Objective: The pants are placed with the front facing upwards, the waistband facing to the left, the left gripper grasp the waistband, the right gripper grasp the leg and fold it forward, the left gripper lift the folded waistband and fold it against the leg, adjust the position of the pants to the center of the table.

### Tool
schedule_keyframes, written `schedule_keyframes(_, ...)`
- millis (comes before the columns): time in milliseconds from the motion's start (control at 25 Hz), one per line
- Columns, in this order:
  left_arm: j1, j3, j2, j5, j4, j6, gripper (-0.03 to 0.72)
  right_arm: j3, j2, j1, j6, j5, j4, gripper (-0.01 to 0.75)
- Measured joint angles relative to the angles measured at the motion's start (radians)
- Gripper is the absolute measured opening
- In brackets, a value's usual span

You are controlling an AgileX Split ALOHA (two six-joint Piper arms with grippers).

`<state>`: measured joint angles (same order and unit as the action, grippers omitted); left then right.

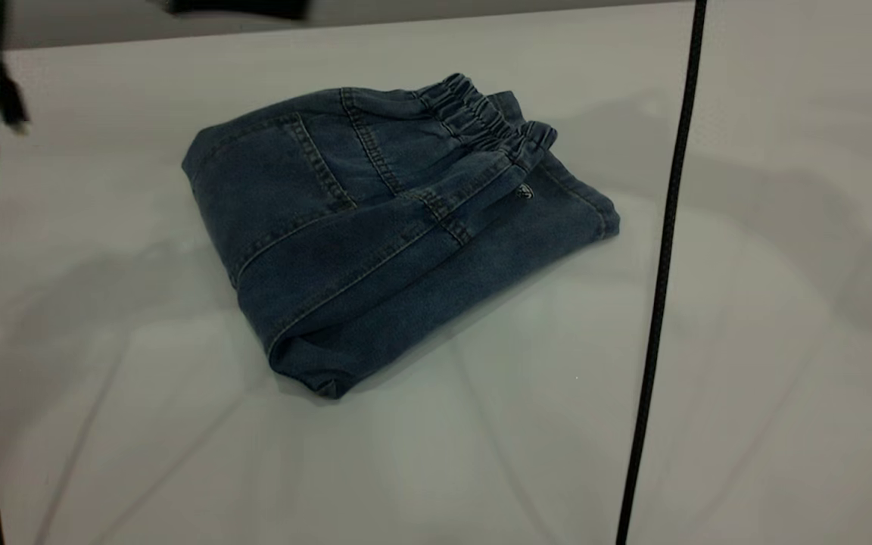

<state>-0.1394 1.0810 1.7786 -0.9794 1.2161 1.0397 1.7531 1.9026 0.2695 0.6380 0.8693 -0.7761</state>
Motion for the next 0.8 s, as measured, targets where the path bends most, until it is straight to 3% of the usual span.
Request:
schedule_keyframes(280, 0.158, 0.0, -0.287, -0.177, -0.105, -0.058, 0.545, 0.0, 0.06, 0.02, -0.039, 0.037, 0.014, 0.494)
schedule_keyframes(520, 0.274, 0.0, -0.551, -0.072, -0.099, -0.116, 0.545, 0.0, 0.151, 0.133, -0.06, 0.036, 0.027, 0.494)
schedule_keyframes(600, 0.286, 0.0, -0.62, -0.022, -0.097, -0.124, 0.545, 0.0, 0.193, 0.191, -0.067, 0.018, 0.048, 0.494)
schedule_keyframes(800, 0.286, 0.0, -0.709, -0.017, -0.095, -0.132, 0.517, 0.0, 0.312, 0.32, -0.159, -0.078, 0.17, 0.494)
